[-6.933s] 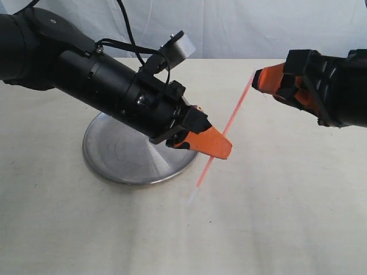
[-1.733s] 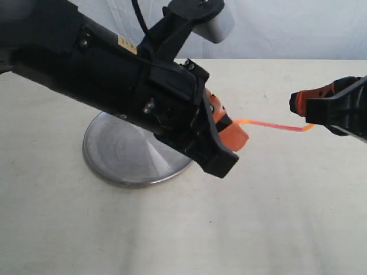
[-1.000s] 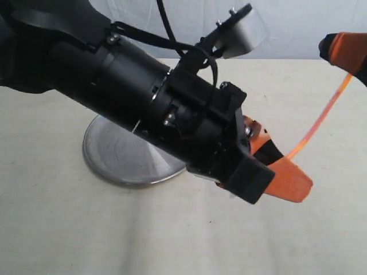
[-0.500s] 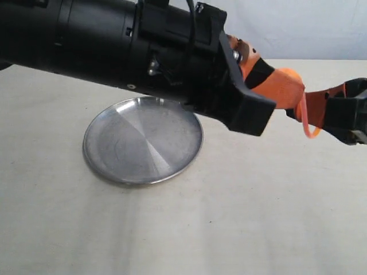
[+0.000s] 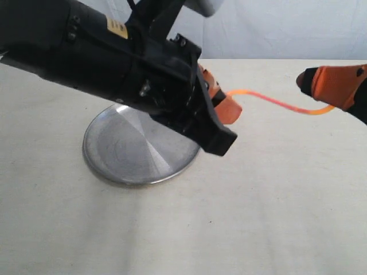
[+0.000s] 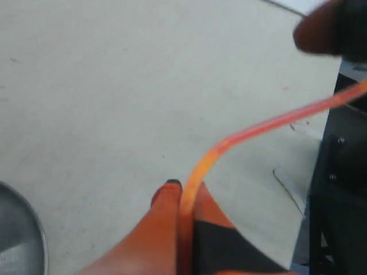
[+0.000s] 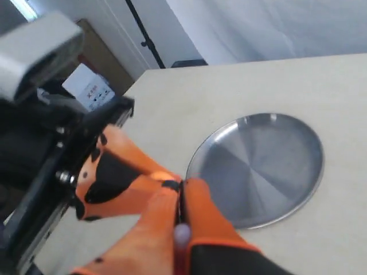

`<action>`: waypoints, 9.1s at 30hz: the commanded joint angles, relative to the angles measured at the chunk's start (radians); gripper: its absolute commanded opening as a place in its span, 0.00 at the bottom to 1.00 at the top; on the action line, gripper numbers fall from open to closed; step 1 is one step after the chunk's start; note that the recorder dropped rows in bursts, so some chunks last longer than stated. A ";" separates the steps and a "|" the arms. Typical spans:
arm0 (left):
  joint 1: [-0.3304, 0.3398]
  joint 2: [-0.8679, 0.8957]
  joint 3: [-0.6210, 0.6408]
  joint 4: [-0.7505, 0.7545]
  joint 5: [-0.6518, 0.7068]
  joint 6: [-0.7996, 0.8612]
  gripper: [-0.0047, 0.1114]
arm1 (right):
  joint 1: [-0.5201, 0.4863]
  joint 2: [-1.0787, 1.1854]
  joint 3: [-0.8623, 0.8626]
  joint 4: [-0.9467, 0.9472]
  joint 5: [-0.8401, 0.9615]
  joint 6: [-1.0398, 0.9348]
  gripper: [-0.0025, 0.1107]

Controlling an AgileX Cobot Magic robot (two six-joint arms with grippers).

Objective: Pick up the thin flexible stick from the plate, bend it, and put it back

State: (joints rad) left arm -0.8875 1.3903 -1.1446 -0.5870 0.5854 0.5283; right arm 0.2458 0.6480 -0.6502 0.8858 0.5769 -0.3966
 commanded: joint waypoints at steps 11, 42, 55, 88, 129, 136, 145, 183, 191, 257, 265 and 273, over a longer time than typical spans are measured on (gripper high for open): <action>-0.002 0.003 0.001 -0.200 0.271 0.110 0.04 | 0.005 0.007 -0.035 -0.400 -0.200 0.173 0.02; -0.002 0.053 0.062 -0.105 0.280 0.046 0.04 | 0.005 0.008 -0.035 -0.134 -0.204 0.003 0.02; -0.002 0.061 0.062 -0.287 0.040 0.119 0.04 | 0.007 0.061 -0.035 0.031 -0.094 -0.016 0.02; -0.002 0.081 0.025 -0.757 0.071 0.409 0.04 | 0.007 0.216 -0.033 0.027 -0.021 -0.186 0.02; -0.002 -0.006 0.025 -0.003 0.168 -0.019 0.25 | 0.007 0.198 -0.033 -0.051 -0.212 -0.100 0.02; -0.002 -0.011 0.025 -0.044 0.247 -0.027 0.54 | 0.007 0.260 -0.033 -0.051 -0.275 -0.100 0.02; -0.002 -0.107 0.025 0.122 0.320 -0.167 0.30 | 0.007 0.451 -0.033 0.024 -0.339 -0.104 0.02; -0.002 -0.629 0.413 0.576 0.211 -0.816 0.04 | 0.115 1.275 -0.567 0.275 -0.154 -0.344 0.02; -0.002 -0.629 0.423 0.574 0.139 -0.816 0.04 | 0.115 1.412 -0.630 0.366 -0.208 -0.415 0.02; -0.002 -0.982 0.427 0.920 -0.169 -0.812 0.04 | -0.155 -0.298 -0.119 -0.252 0.252 -0.317 0.02; -0.002 -0.982 0.427 0.920 -0.169 -0.812 0.04 | -0.266 -0.448 0.009 -0.301 0.182 -0.308 0.02; -0.002 -0.982 0.427 0.920 -0.169 -0.812 0.04 | -0.266 -0.552 0.413 -0.097 -0.262 -0.308 0.02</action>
State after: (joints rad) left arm -0.8881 0.4140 -0.7223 0.3295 0.4148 -0.2844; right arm -0.0147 0.1415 -0.3483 0.7003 0.4695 -0.7064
